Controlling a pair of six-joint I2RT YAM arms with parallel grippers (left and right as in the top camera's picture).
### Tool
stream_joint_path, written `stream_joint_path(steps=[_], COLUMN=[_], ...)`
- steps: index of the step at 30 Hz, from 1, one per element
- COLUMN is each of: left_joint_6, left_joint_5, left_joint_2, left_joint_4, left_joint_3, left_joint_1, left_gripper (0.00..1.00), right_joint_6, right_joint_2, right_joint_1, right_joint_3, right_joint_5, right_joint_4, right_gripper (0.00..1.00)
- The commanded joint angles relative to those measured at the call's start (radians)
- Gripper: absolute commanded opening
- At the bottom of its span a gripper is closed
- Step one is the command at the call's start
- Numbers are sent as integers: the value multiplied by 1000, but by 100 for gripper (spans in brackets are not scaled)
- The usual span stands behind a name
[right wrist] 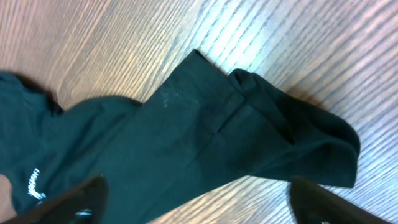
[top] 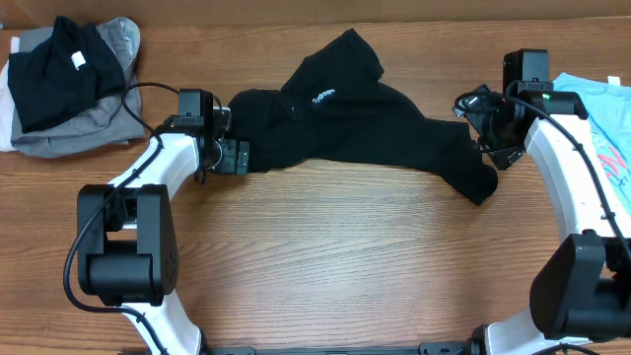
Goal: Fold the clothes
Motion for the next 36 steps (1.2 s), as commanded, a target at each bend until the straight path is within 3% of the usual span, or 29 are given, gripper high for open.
stream_joint_path(steps=[1,5,10,11,12,13,17,24,30,36], left_joint_6=[19,3,4,5,4,4,5,3,-86,-86], left_joint_5=[55,157,177,175,173,172,172,169,119,119], left_joint_2=[58,58,58,58,58,58,58,58,58,58], left_joint_4=[17,36,35,31,30,31,35,34,50,53], left_joint_3=[-19,-19,-19,-19,-19,-19,-19,-18,-17,-17], left_joint_1=[-5,-6,-6,-6,-6,-6,-6,-5,-4,-4], left_gripper=[100,100,100,86,59,41,4,4,4,4], right_joint_6=[2,2,2,2,2,2,2,-11,-329,-398], right_joint_2=[-3,-3,-3,-3,-3,-3,-3,-3,5,90], right_joint_1=[-2,-2,-2,-2,-2,-2,-2,-2,-2,-29], right_joint_3=[0,0,0,0,0,0,0,0,0,0], right_joint_5=[3,3,3,3,4,5,31,71,37,97], right_joint_4=[1,0,2,3,3,3,-2,5,184,253], right_gripper=[90,90,95,95,96,96,96,100,100,100])
